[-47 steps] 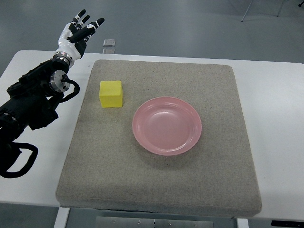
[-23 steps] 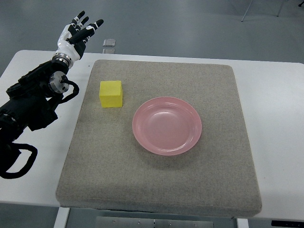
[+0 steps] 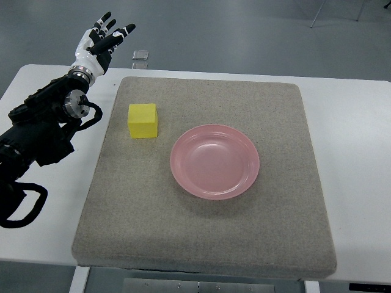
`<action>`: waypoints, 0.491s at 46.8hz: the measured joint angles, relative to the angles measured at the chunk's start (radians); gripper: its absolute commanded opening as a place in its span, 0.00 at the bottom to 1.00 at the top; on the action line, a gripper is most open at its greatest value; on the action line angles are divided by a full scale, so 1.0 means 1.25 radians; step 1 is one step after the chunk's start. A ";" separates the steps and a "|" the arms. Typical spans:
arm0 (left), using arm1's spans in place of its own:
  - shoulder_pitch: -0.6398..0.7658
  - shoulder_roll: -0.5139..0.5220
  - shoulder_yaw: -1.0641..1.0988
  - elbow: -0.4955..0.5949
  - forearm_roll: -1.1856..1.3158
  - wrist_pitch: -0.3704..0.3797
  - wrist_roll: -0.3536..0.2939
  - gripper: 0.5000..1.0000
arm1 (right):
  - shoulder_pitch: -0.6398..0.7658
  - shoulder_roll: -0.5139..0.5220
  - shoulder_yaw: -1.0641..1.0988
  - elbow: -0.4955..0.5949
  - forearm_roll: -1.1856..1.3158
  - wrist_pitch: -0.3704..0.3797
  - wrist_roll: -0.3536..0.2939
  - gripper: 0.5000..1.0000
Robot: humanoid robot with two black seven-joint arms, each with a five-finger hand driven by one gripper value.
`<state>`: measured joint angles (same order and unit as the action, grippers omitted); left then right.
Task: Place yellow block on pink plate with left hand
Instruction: 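Swing the left hand over the yellow cube and lower fingers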
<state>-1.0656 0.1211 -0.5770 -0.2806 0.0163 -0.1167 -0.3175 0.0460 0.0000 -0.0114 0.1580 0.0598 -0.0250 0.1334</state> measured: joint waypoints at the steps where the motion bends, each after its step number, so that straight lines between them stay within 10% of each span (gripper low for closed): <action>1: 0.000 0.001 0.000 -0.005 0.000 0.001 0.000 0.98 | 0.000 0.000 0.000 0.000 0.000 0.000 0.000 0.85; 23: -0.055 0.072 0.290 -0.100 0.013 0.002 0.010 0.98 | 0.000 0.000 0.000 0.000 0.000 0.000 0.000 0.85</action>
<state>-1.1345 0.2117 -0.2149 -0.4059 0.0324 -0.1138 -0.3055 0.0460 0.0000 -0.0111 0.1580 0.0598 -0.0246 0.1335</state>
